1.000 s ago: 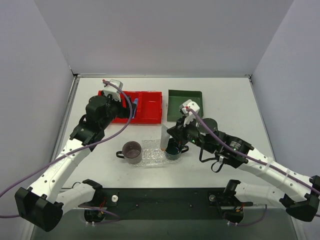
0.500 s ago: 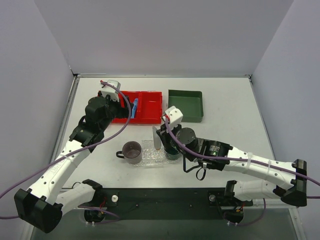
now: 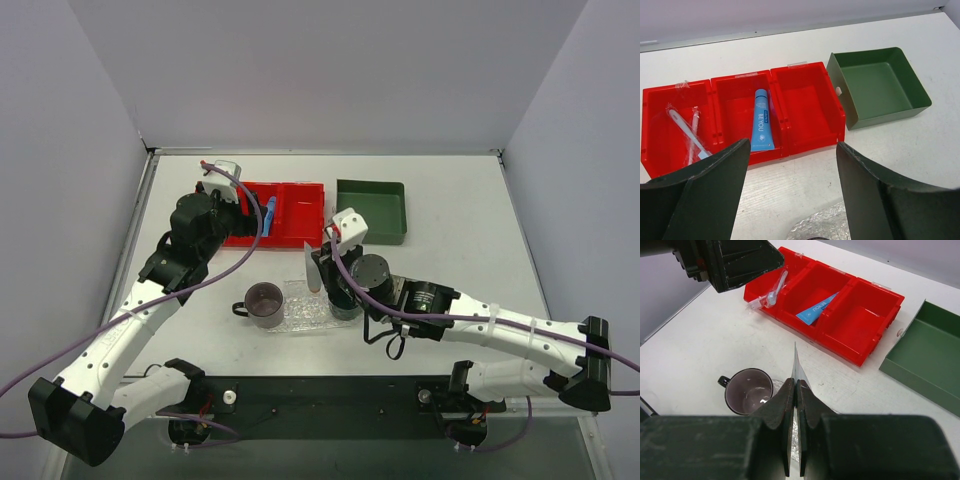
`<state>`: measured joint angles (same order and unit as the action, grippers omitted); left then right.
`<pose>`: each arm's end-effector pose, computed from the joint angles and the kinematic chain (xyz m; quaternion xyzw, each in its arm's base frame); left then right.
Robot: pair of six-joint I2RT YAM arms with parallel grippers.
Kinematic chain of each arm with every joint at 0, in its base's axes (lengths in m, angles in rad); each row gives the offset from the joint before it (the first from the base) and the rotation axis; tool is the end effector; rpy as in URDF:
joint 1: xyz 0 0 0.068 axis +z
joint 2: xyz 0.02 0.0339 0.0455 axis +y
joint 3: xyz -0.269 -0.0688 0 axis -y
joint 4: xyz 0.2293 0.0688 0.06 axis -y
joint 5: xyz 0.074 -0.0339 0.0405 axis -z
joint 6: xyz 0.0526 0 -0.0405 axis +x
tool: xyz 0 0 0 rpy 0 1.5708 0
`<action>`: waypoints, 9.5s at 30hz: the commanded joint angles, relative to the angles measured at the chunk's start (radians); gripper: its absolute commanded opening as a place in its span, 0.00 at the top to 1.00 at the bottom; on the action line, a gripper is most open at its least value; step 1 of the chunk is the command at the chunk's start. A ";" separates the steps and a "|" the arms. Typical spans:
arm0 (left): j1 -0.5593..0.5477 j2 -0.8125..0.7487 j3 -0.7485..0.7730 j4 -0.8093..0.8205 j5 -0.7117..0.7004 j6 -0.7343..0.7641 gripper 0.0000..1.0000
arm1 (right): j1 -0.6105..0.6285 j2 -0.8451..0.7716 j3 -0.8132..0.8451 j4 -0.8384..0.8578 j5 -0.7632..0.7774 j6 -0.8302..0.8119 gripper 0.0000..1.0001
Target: Prepare toiletry sets of a toothbrush and toothpaste on the tray
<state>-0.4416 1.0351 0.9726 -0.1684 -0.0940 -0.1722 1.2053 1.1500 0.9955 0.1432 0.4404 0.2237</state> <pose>0.2176 -0.0974 0.3615 0.0762 0.7798 -0.1523 0.6024 0.1165 0.2418 0.3817 -0.1916 0.6844 0.3322 0.6201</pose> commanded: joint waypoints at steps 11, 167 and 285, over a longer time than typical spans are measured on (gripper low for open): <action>0.003 -0.012 -0.002 0.040 0.008 -0.003 0.20 | 0.005 0.036 -0.020 0.116 0.049 0.009 1.00; 0.003 0.006 -0.002 0.038 0.028 0.002 0.20 | 0.045 0.185 -0.251 0.464 0.152 -0.080 0.66; 0.173 0.939 0.563 -0.361 0.231 0.080 0.64 | -0.467 -0.434 -0.275 -0.254 -0.416 0.197 0.50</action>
<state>-0.2676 1.9980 1.4799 -0.5270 0.1001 -0.0921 0.7448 0.7246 0.7273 -0.1421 0.0185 0.4053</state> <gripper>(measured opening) 0.536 0.499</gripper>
